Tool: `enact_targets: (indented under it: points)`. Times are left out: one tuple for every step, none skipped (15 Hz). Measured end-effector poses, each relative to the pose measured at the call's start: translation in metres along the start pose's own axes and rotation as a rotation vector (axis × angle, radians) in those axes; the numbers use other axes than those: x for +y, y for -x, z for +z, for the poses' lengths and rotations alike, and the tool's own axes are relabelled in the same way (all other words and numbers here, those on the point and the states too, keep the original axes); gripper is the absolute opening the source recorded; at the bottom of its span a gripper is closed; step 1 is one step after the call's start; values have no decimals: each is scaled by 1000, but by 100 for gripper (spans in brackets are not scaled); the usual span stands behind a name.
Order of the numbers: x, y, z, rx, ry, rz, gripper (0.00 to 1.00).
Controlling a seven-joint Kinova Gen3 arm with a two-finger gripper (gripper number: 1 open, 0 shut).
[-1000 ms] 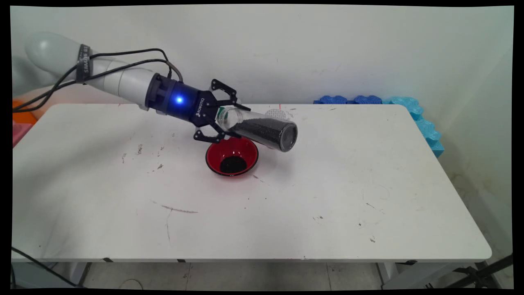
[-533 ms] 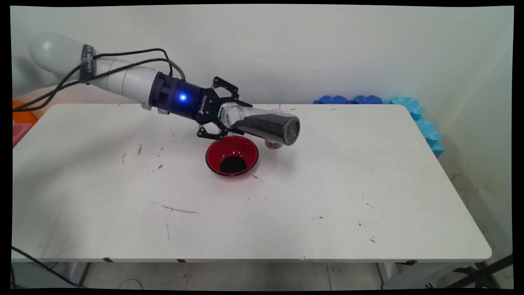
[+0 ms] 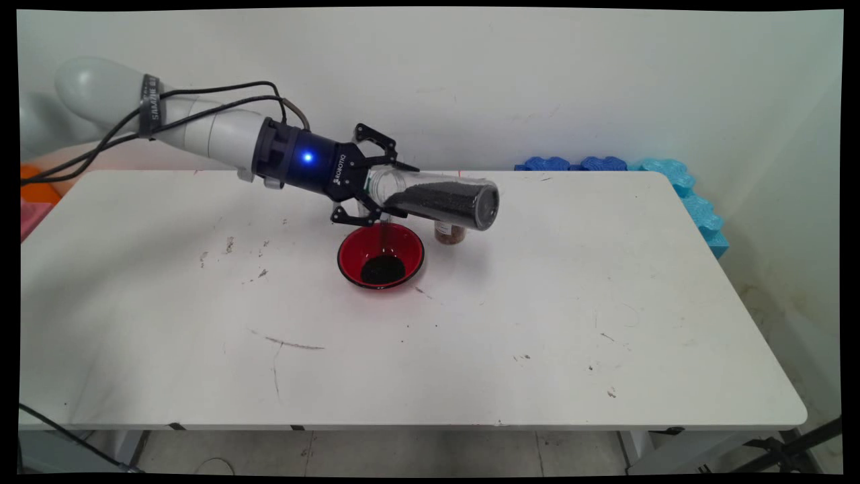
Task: Pour the black seasoning powder in the red bowl
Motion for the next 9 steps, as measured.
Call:
enact_targets:
  points:
    - [0,0,0,0,1,-3,0]
    - [-1,1,1,1,2,-6,0]
    - [-1,1,1,1,3,-8,0]
    - [-2,1,1,1,3,-11,0]
    - [-2,2,2,1,4,-12,0]
    - [-2,2,2,1,4,-14,0]
    - [-3,2,2,1,4,-15,0]
    - [-3,2,2,1,5,-17,0]
    - [-3,2,3,1,5,-18,0]
